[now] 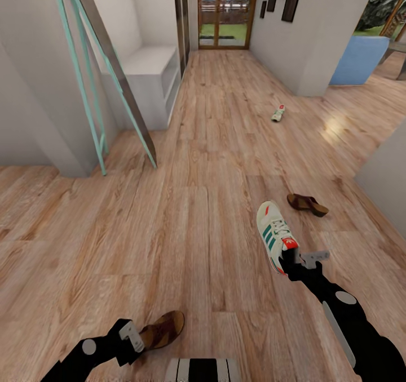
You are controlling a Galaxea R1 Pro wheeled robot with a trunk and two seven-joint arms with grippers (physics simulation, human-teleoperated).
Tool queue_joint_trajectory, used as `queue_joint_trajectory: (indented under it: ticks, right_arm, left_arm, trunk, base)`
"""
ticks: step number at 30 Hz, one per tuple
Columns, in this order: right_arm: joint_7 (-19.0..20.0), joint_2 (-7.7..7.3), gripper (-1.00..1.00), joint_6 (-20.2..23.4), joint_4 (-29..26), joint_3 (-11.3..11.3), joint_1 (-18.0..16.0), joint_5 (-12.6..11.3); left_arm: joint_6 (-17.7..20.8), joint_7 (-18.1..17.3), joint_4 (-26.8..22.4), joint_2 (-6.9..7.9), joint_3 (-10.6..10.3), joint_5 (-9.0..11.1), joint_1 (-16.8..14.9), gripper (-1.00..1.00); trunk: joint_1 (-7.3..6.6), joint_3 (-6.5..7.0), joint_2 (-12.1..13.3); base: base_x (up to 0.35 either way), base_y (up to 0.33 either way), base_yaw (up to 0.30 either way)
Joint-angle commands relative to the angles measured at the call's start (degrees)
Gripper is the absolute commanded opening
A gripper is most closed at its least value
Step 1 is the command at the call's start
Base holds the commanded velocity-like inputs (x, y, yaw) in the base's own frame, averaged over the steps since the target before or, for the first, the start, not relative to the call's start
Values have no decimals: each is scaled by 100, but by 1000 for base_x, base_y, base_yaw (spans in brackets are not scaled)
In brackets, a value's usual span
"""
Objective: Pick up the two gym shoes and the two sandals from the corridor floor and place them onto the hallstand (shoe rack) in the corridor, making sure they are on the rack and not on the floor. Arrange them so the two gym shoes are next to each other and the two sandals are next to each other.
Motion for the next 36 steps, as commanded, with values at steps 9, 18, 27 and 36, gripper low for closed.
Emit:
queue_joint_trajectory:
  ticks: [9, 18, 27, 36]
  right_arm:
    - [27, 1, -100, 37, -8, -9, -2, -46]
    - [27, 1, -100, 35, -8, -9, -2, -46]
    - [27, 1, -100, 36, -8, -9, -2, -46]
    - [27, 1, -100, 37, -8, -9, -2, -46]
  left_arm:
    - [226, -27, -17, -4, 34, -462, -91, 100]
    - [338, -45, -19, -36, 29, -920, -236, 100]
    - [335, -48, -21, -71, 31, -1166, -331, 100]
    - [425, -42, -35, -96, 30, -1520, -479, 100]
  trunk:
    - [6, -133, -6]
    - [9, -161, -7]
    - [32, -416, -19]
    - [42, -578, -25]
  base:
    - [0, 0, 0]
    - [0, 0, 0]
    - [0, 0, 0]
    - [0, 0, 0]
